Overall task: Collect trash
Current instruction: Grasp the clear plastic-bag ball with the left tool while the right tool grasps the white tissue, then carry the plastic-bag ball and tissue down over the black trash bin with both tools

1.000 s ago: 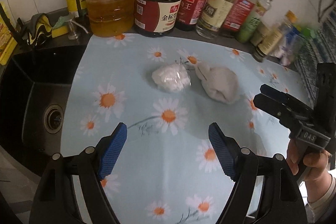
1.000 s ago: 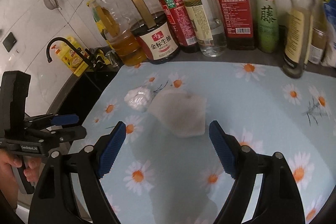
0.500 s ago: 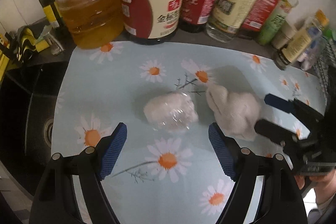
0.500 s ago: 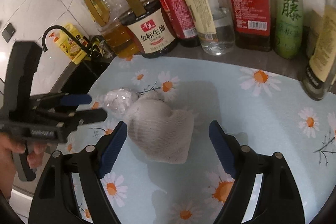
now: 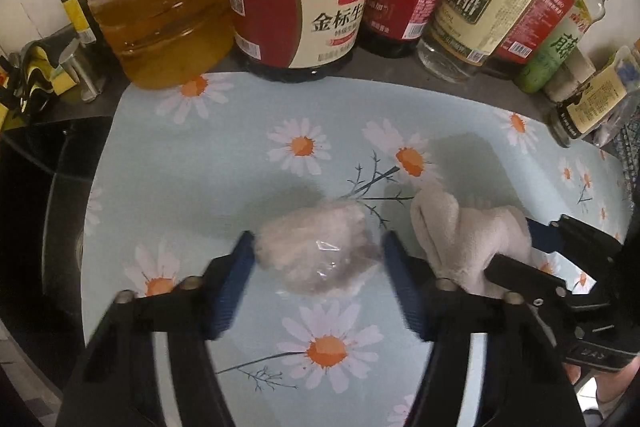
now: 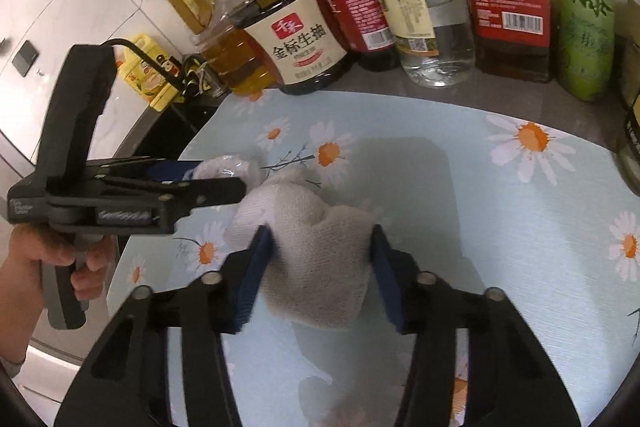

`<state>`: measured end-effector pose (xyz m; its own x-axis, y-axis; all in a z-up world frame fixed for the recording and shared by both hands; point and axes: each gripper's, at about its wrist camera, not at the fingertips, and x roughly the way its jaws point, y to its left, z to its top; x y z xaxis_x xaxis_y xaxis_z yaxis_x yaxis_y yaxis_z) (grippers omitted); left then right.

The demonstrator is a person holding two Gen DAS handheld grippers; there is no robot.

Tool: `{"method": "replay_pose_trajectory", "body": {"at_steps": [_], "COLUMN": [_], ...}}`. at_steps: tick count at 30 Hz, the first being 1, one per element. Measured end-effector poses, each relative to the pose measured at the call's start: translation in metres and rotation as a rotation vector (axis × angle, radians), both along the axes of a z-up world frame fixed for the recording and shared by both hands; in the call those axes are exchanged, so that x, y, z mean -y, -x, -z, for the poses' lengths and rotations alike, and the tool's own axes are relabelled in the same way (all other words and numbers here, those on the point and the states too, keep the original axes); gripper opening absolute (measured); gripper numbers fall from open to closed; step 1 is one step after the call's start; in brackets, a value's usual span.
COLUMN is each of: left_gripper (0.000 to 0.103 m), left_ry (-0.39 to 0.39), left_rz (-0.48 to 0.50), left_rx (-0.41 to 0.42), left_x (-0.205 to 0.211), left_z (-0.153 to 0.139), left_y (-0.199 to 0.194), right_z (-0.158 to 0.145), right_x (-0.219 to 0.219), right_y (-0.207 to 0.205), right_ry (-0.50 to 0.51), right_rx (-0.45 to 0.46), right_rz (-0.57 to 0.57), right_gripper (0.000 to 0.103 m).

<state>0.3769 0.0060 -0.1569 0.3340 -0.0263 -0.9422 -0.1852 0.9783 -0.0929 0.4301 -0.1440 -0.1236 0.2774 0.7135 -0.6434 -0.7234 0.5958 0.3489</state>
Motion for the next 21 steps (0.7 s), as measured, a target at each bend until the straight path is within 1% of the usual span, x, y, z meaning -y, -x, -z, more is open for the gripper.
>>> {"method": "replay_pose_trajectory", "body": {"at_steps": [3,7,15,21], "left_gripper": [0.056,0.054,0.054,0.054], "left_ry": [0.011,0.003,0.007,0.019], "left_rz": [0.003,0.001,-0.008,-0.001], "left_rx": [0.012,0.023,0.054,0.084], "left_x": [0.0,-0.001,-0.006,-0.01], "left_z": [0.0,-0.002,-0.015,-0.028], "left_y": [0.0,0.003,0.018,0.045], "right_z": [-0.002,-0.005,-0.017,-0.024], "right_x": [0.002,0.005,0.011,0.013], "right_y": [0.003,0.005,0.017,0.031], "right_ry": [-0.007,-0.013,-0.042,-0.028], "right_rx": [0.019,0.034,0.067,0.09], "right_rz": [-0.004,0.001,0.007,0.018], "right_gripper": [0.031,0.025,0.023,0.023]}}
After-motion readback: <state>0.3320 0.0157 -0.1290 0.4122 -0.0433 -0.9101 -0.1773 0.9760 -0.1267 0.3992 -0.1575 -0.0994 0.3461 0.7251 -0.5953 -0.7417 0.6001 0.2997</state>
